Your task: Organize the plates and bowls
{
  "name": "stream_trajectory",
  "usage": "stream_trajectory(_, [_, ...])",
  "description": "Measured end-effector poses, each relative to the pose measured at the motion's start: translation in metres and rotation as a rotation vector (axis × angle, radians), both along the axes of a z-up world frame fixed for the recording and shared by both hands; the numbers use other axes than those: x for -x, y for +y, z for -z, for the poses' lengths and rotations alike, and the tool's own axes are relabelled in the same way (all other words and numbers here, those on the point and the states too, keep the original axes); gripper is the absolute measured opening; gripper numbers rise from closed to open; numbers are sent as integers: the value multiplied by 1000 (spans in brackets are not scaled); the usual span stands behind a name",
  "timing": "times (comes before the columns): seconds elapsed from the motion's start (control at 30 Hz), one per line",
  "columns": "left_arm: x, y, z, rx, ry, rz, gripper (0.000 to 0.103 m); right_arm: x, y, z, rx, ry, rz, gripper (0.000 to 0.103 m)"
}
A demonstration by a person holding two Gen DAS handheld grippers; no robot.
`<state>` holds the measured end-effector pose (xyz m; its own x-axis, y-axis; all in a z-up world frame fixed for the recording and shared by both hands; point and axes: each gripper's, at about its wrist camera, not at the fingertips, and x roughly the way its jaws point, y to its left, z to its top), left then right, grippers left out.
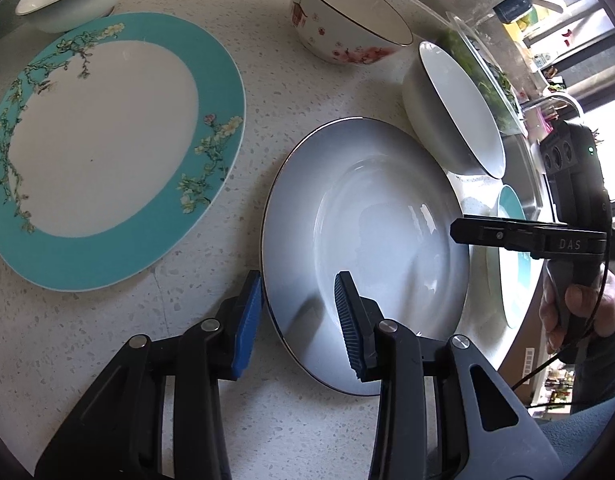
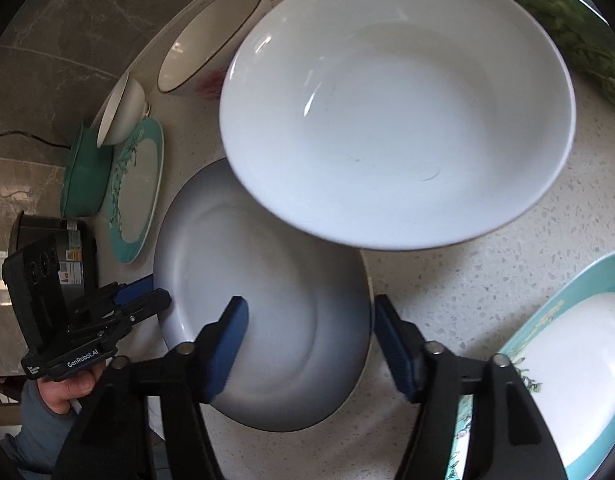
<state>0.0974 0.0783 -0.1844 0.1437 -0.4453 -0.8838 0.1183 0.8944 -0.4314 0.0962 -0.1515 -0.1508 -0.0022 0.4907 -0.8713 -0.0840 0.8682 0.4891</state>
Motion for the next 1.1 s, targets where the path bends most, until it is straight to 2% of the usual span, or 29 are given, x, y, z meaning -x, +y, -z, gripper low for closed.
stream_trajectory(0.13, [0, -2, 0, -7, -1, 17, 33, -2, 5, 0, 13, 18, 1, 71])
stream_trajectory(0.23, [-1, -3, 0, -16, 5, 20, 33, -3, 8, -1, 38, 18, -19, 64])
stream_trajectory(0.37, [-3, -8, 0, -44, -1, 48, 33, -3, -2, 1, 70, 24, -18, 35])
stream_trajectory(0.4, [-3, -9, 0, -48, -2, 54, 32, -4, -6, 2, 64, 35, -7, 31])
stream_trajectory(0.53, [-8, -5, 1, -23, 37, 46, 32, -6, -7, 3, 75, 67, -9, 33])
stream_trajectory(0.6, [-11, 0, 4, 13, 74, 16, 31, -8, -2, 2, 76, 75, -27, 46])
stream_trajectory(0.67, [-12, 5, 5, 36, 90, 18, 32, -8, 3, 1, 71, 79, -43, 52])
stream_trajectory(0.7, [-12, 7, 6, 43, 92, 17, 31, -7, 7, 0, 92, 70, -61, 51])
stream_trajectory(0.77, [-10, 9, 5, 2, 80, 22, 19, -4, 14, -2, 142, 49, -95, 46])
stream_trajectory(0.8, [-10, 12, 6, 10, 90, 25, 18, -4, 15, -3, 150, 48, -94, 37])
stream_trajectory(0.87, [-12, 16, 7, 16, 105, 26, 18, -6, 11, -3, 163, 50, -85, 30])
stream_trajectory(1.0, [-14, 15, 4, -17, 115, 49, 18, -1, 16, -4, 183, 29, -95, 31])
stream_trajectory(1.1, [-13, 15, 4, -7, 116, 44, 18, -1, 14, -4, 169, 33, -81, 30])
